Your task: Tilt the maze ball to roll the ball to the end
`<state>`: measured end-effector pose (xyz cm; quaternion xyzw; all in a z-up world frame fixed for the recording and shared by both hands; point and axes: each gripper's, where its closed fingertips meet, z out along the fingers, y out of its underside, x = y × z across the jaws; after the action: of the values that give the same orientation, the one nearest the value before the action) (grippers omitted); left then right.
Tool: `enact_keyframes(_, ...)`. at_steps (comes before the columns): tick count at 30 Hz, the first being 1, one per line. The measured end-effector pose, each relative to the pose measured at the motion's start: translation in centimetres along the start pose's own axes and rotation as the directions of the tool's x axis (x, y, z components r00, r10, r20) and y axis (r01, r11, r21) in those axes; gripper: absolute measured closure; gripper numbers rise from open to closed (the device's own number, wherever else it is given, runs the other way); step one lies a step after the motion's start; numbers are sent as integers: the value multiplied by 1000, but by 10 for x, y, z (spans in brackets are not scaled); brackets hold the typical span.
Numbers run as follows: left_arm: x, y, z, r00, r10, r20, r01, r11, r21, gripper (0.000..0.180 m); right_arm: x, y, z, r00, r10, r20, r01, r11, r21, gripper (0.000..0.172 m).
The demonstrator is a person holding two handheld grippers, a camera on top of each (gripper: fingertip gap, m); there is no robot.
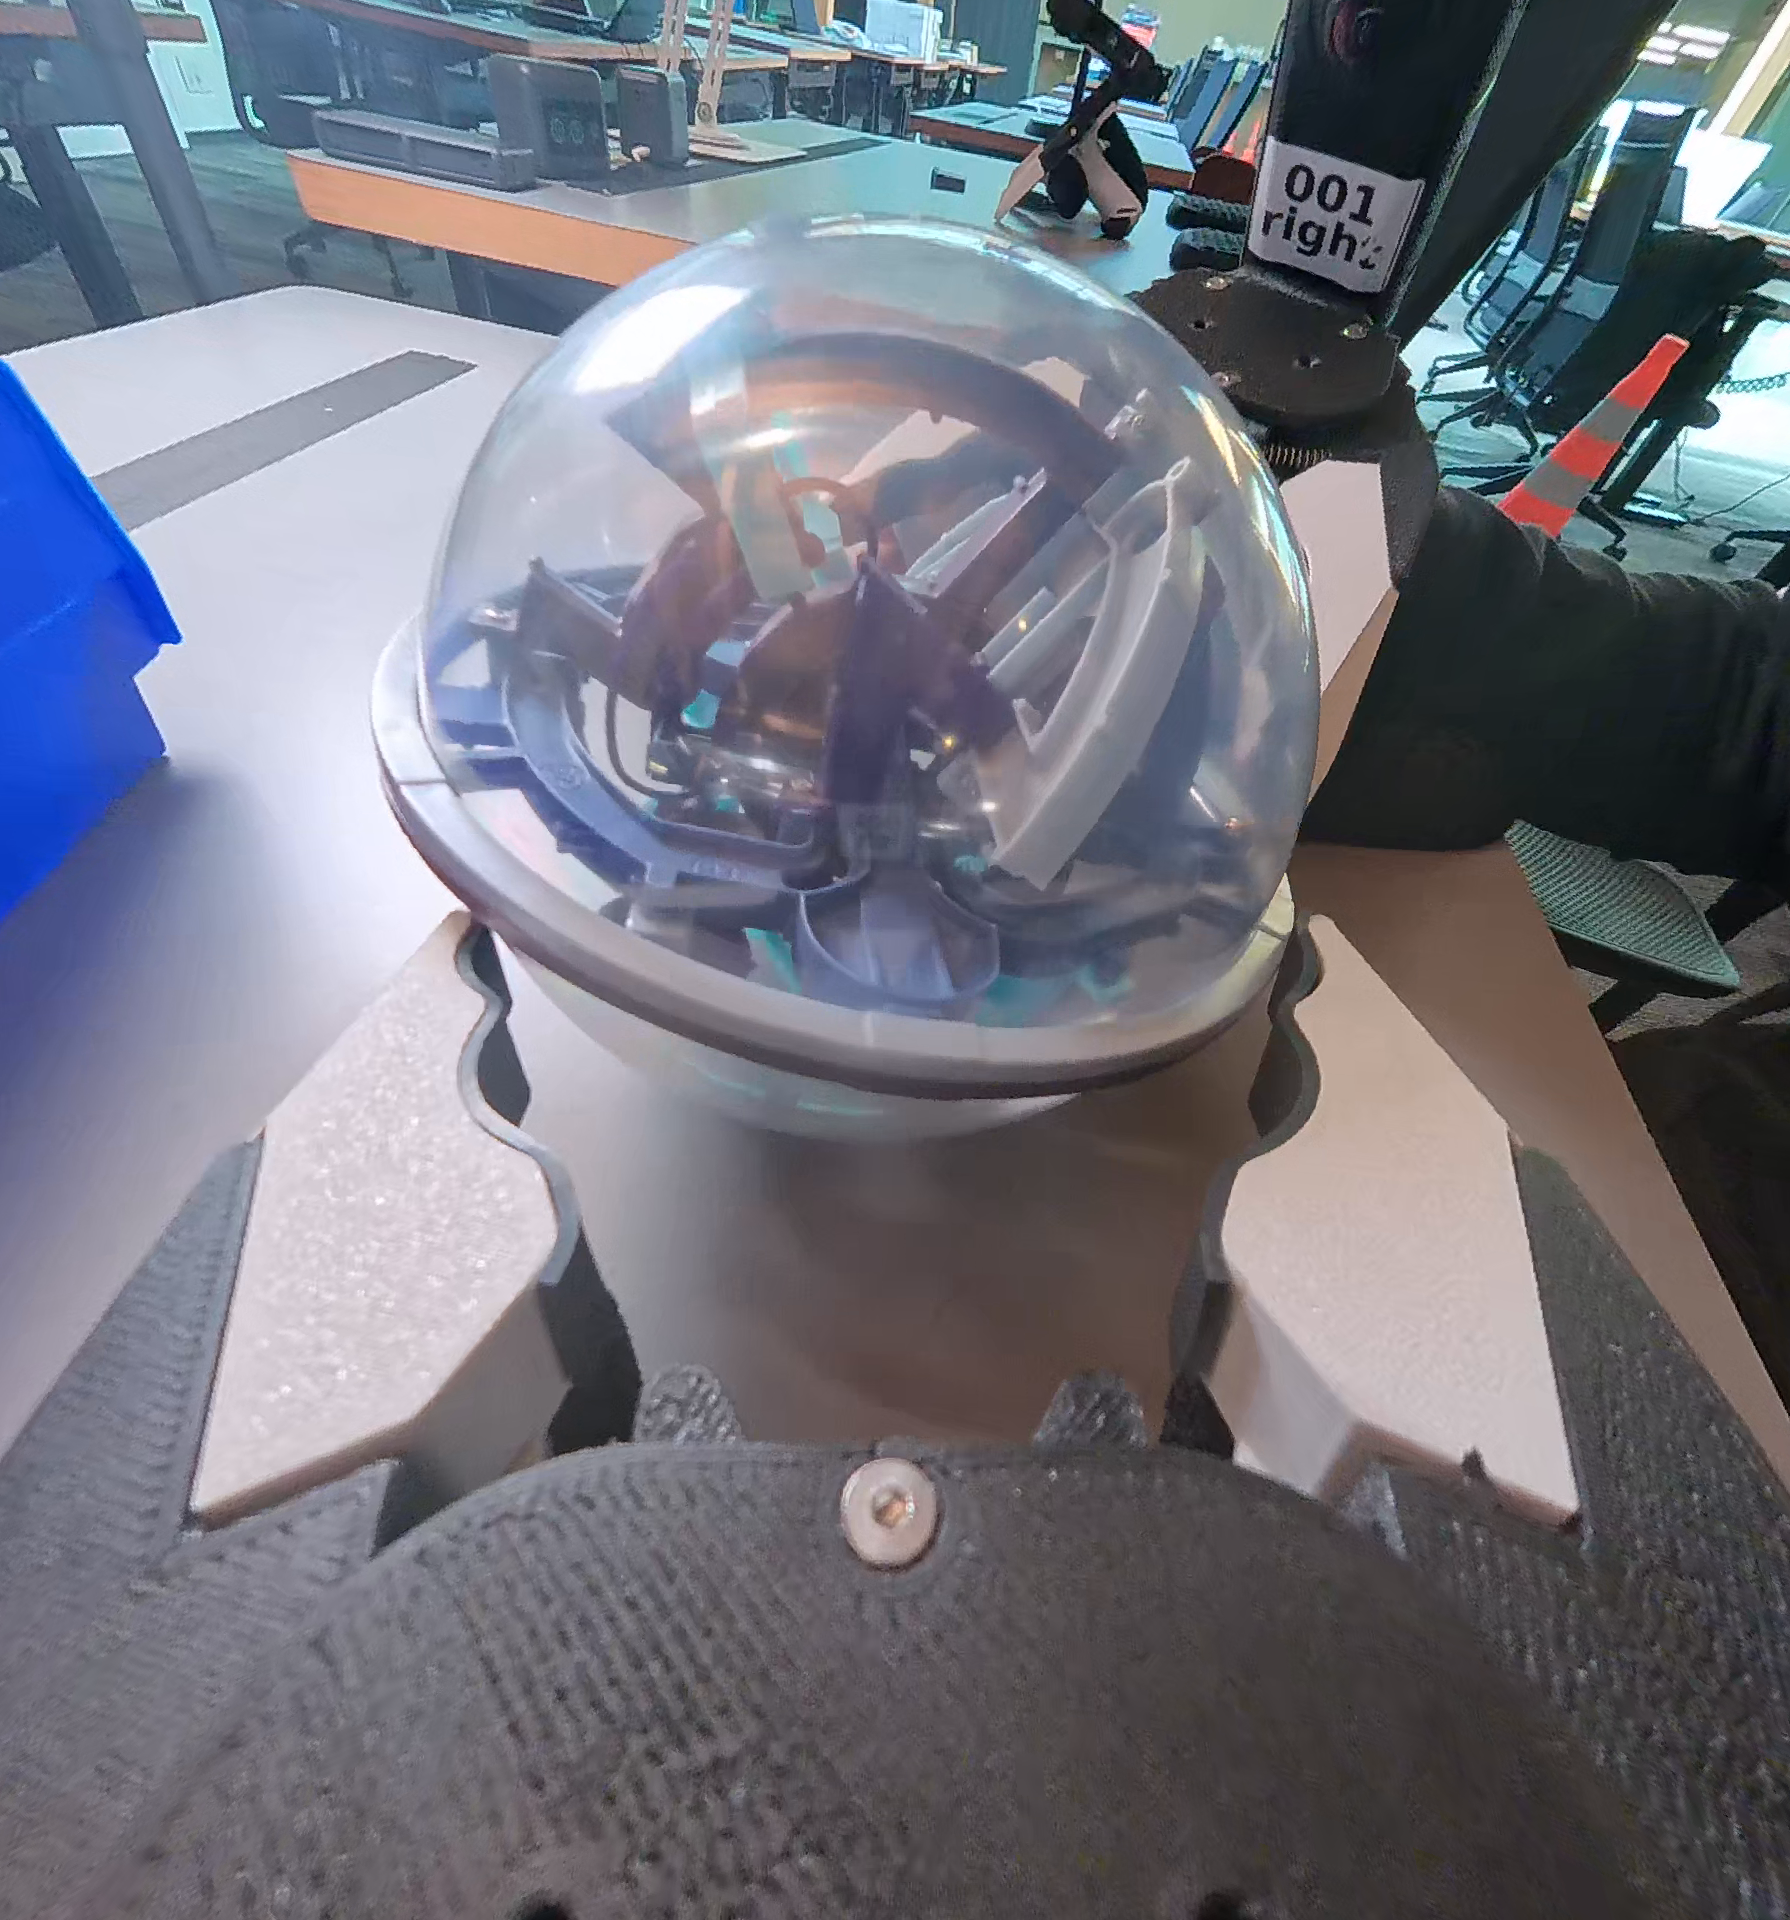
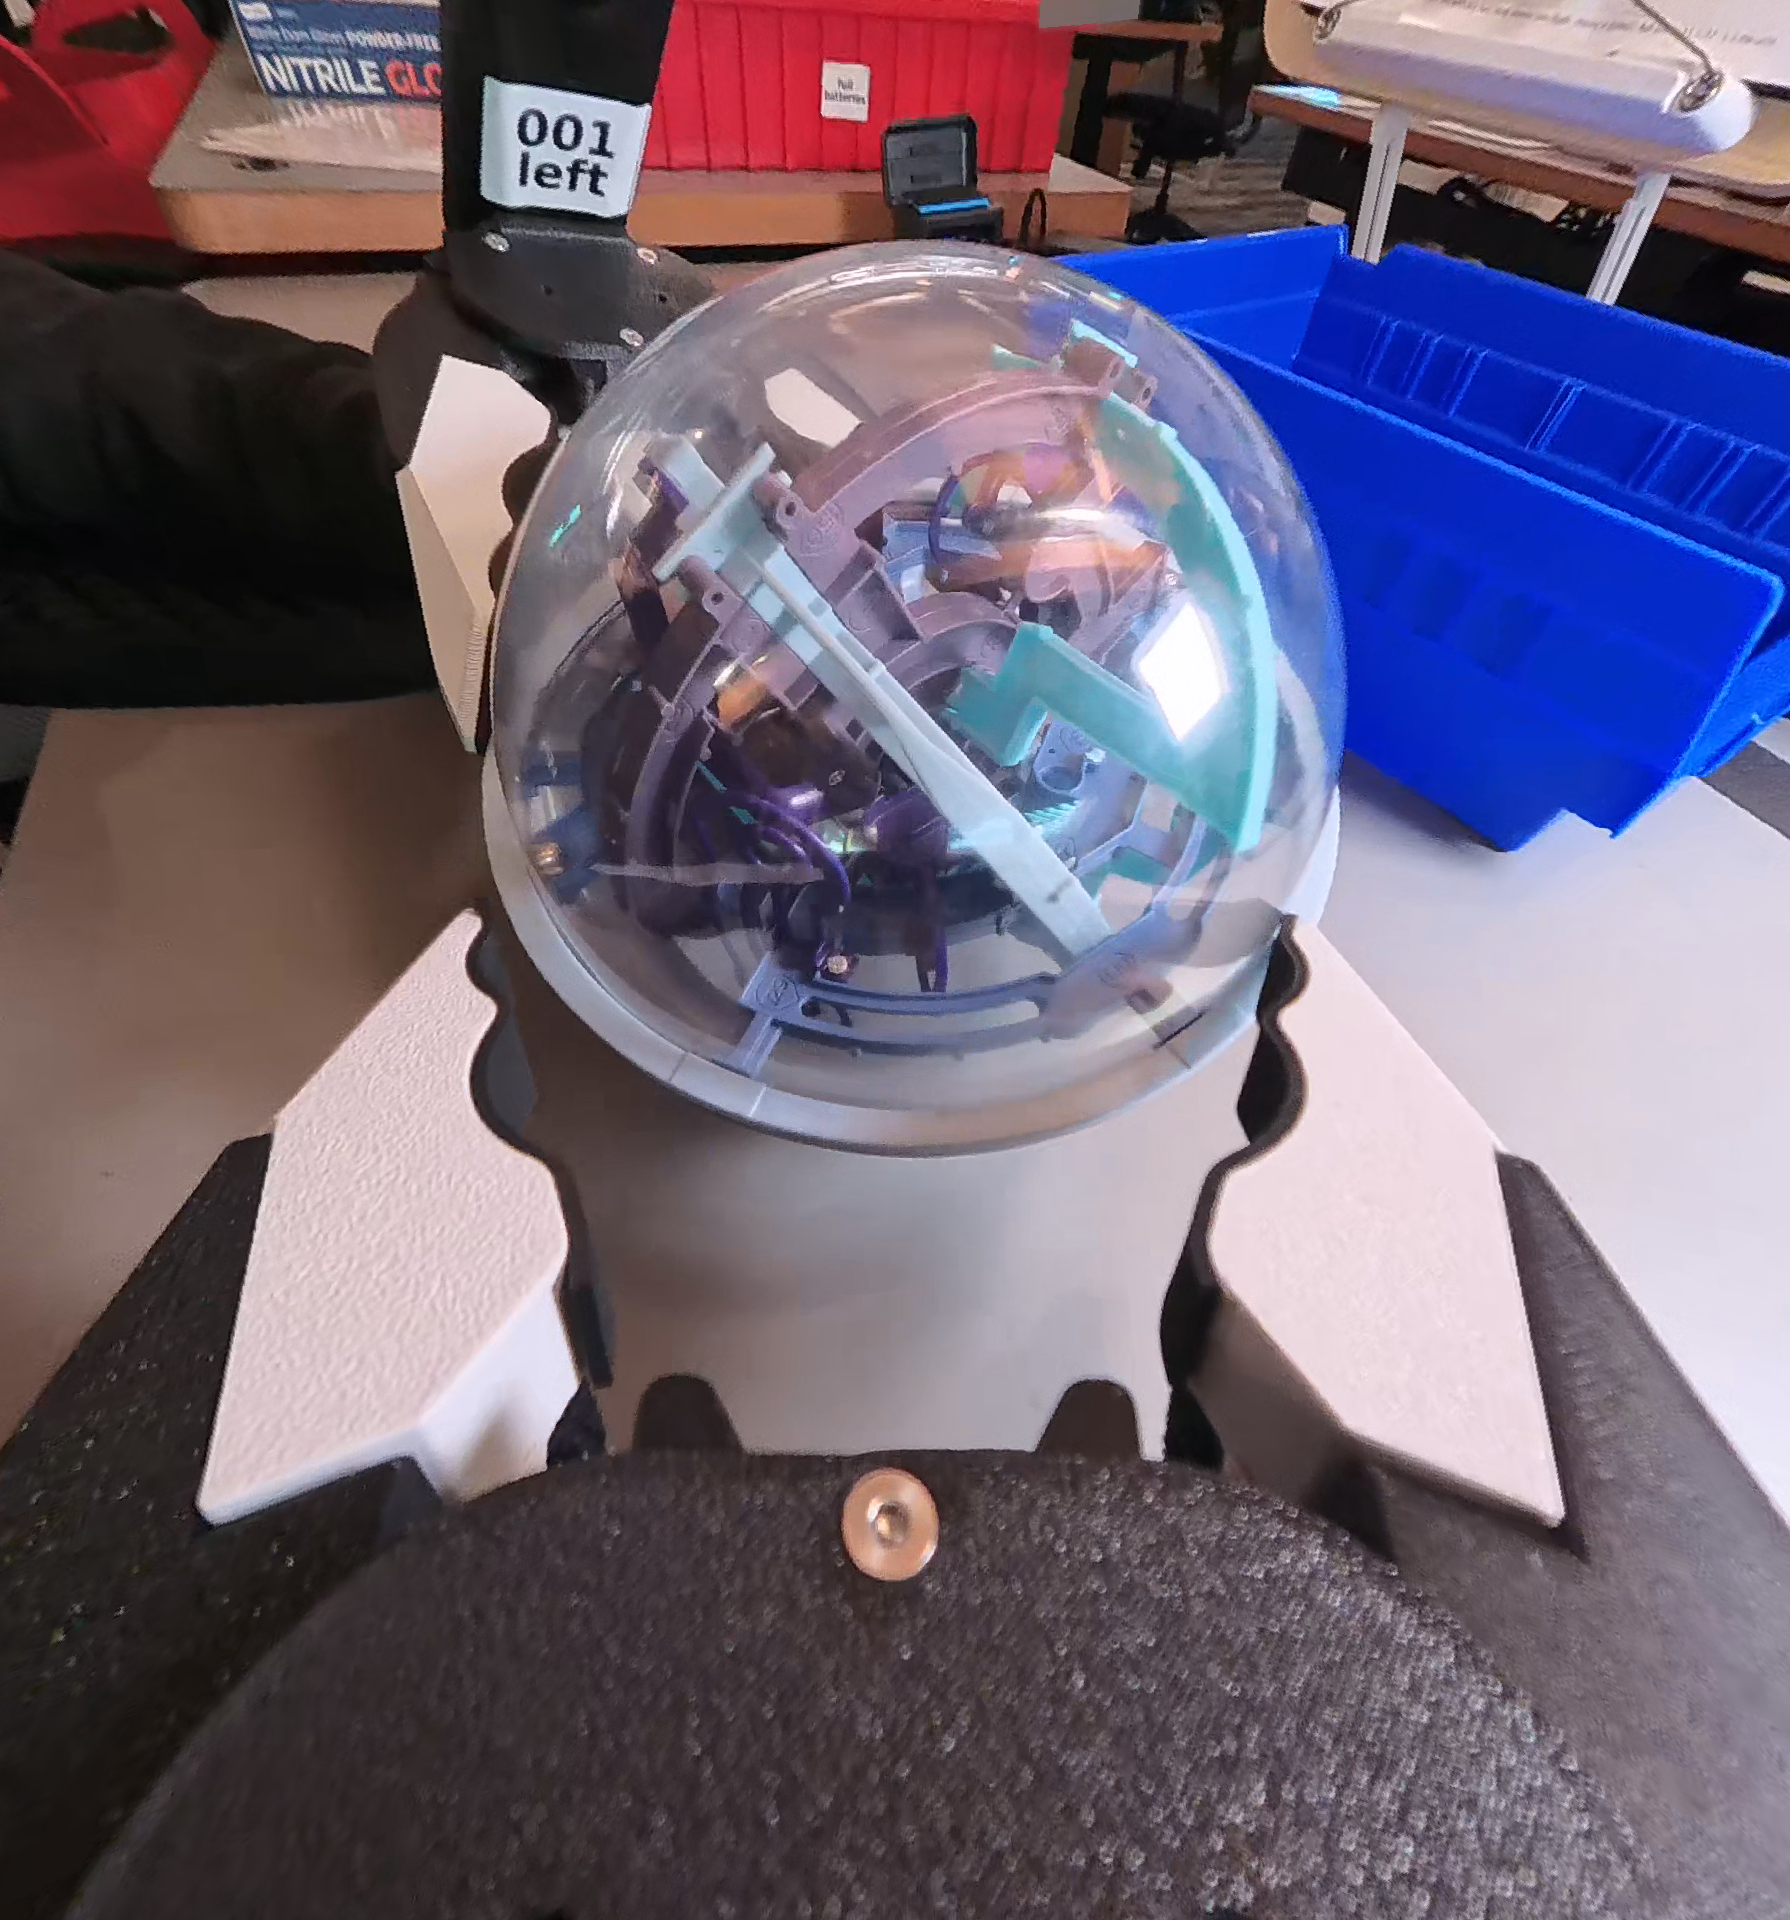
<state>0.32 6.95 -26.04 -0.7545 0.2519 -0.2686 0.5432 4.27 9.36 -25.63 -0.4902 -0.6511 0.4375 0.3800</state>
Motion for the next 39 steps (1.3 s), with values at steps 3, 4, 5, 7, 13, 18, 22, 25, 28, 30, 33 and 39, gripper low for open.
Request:
enact_keyframes(3,0,0,0,1000,-7,-1,7,1000,2,39,1,1,1,1000,0,-10,0,1000,-4,35)
enact_keyframes(4,-1,0,0,1000,-17,-3,17,1000,3,39,1,0,1,1000,2,-11,-2,1000,-3,35)
enact_keyframes(5,-1,1,0,999,-31,-10,31,1000,0,39,2,0,0,1000,3,-11,-3,1000,2,35)
enact_keyframes(7,0,2,1,997,-72,-30,72,997,-6,39,1,-3,-1,1000,5,-10,-4,1000,17,35)
enact_keyframes(13,1,3,1,980,-182,-84,183,983,-3,40,1,-1,0,1000,-9,-17,9,1000,7,34)
enact_keyframes(18,1,3,1,976,-198,-91,199,980,0,40,2,-1,1,1000,-9,-22,9,1000,3,35)
enact_keyframes(22,1,4,1,974,-204,-97,205,979,-4,40,1,-2,0,1000,-13,-23,13,1000,8,35)
enact_keyframes(25,3,6,1,965,-236,-113,235,972,-20,40,1,-4,-1,1000,-9,-17,10,1000,24,35)
enact_keyframes(28,4,7,2,958,-258,-123,257,966,-28,41,0,-5,-2,1000,-4,-12,4,999,34,36)
enact_keyframes(30,4,7,1,957,-261,-124,259,965,-30,41,0,-5,-2,1000,-2,-12,3,999,34,36)
enact_keyframes(33,4,5,1,956,-266,-122,265,964,-25,42,1,-4,-2,1000,11,-6,-11,999,31,36)
enact_keyframes(39,0,3,-2,956,-273,-108,274,962,-8,47,2,-2,-1,1000,26,0,-26,999,19,36)
